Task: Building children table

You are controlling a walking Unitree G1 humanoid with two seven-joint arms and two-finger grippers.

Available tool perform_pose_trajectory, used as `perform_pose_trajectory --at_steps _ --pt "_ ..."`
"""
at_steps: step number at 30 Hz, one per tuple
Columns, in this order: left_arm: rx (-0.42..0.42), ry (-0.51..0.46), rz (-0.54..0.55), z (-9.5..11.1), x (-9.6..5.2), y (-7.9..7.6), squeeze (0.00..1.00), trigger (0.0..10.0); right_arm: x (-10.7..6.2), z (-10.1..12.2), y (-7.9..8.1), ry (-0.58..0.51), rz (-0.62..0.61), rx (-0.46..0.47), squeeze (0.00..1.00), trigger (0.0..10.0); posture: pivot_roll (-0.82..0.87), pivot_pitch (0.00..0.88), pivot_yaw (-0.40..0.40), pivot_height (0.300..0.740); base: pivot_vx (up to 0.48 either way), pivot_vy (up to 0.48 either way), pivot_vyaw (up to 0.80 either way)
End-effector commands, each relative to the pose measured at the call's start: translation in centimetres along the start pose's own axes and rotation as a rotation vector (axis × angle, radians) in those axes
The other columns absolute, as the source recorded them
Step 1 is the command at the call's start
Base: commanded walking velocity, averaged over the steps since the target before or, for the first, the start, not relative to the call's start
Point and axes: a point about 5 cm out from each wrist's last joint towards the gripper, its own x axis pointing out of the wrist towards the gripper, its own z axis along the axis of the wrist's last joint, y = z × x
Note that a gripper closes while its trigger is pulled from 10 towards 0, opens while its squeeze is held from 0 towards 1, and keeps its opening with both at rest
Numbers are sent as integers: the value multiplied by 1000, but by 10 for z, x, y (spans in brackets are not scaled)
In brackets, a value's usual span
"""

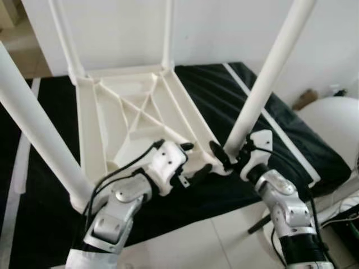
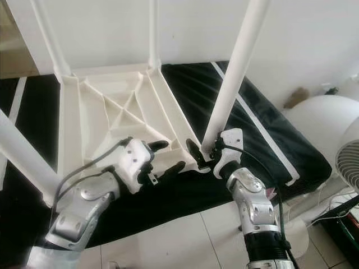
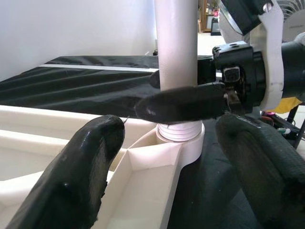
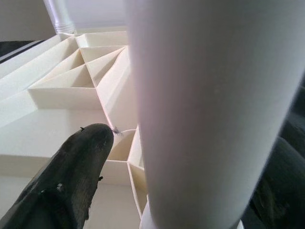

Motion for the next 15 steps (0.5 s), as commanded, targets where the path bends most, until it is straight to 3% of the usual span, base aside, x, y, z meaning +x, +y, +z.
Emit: perform_pose_trajectory --at_steps 1,7,8,9,15 --pt "-13 2 19 -2 2 0 0 10000 1 -2 -2 20 51 -44 0 10000 -8 21 -44 740 0 0 0" --pt "-19 -2 11 -1 3 -2 0 10000 1 -6 -6 35 94 -85 0 10000 -7 19 -44 740 0 0 0" --pt "-36 8 2 -2 3 -2 0 10000 1 -6 -7 36 95 -77 0 1137 -7 18 -44 740 0 0 0" --pt "-49 14 -8 -2 4 -3 0 10000 0 -7 -9 35 91 -65 0 0 -7 17 -44 740 0 0 0" --pt "-43 9 -9 -1 4 -3 0 10000 -1 -8 -14 42 78 -72 0 0 -7 17 -44 740 0 0 0"
